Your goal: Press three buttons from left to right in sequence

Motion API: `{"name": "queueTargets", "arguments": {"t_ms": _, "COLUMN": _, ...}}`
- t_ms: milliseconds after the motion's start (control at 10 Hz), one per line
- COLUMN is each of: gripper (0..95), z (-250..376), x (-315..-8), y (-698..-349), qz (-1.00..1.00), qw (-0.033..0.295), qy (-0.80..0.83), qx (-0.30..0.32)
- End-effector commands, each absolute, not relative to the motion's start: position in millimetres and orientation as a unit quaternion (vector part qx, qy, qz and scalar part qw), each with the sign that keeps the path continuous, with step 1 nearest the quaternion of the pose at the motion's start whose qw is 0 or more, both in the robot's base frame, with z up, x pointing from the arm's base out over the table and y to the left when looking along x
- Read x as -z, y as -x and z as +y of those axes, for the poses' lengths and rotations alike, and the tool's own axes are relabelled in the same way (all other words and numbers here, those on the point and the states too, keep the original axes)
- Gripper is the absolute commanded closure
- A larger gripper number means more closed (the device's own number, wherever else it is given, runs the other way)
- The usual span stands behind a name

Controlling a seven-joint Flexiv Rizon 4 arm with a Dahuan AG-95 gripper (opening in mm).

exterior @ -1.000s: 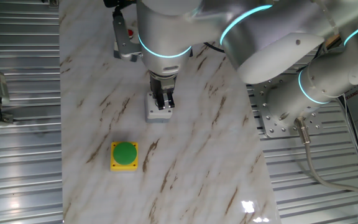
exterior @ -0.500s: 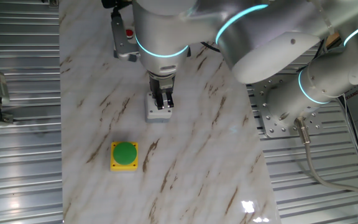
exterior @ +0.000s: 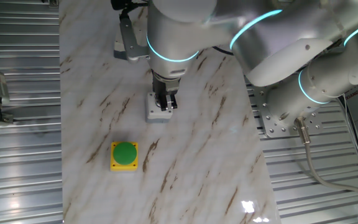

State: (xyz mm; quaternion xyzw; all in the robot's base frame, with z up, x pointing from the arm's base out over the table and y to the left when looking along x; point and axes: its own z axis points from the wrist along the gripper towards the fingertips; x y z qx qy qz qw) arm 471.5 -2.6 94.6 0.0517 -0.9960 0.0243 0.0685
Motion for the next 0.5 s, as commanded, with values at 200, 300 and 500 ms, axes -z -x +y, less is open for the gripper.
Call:
{"name": "queueTargets", "arguments": {"t_ms": 200, "gripper": 95.0, "z": 0.0, "x": -121.4, "y": -470.3, "qz": -0.992, "qw": 0.123, "qy": -0.040, "qx": 0.008}}
{"name": "queueTargets", "arguments": {"t_ms": 300, "gripper": 95.0, "z": 0.1, "x": -119.4, "y": -470.6, "qz": -0.992, "qw": 0.122, "qy": -0.041, "qx": 0.008}}
{"name": "queueTargets", "arguments": {"t_ms": 500, "gripper": 95.0, "z": 1.2, "x": -116.5, "y": -471.5, "qz": -0.991, "qw": 0.122, "qy": -0.047, "qx": 0.008}}
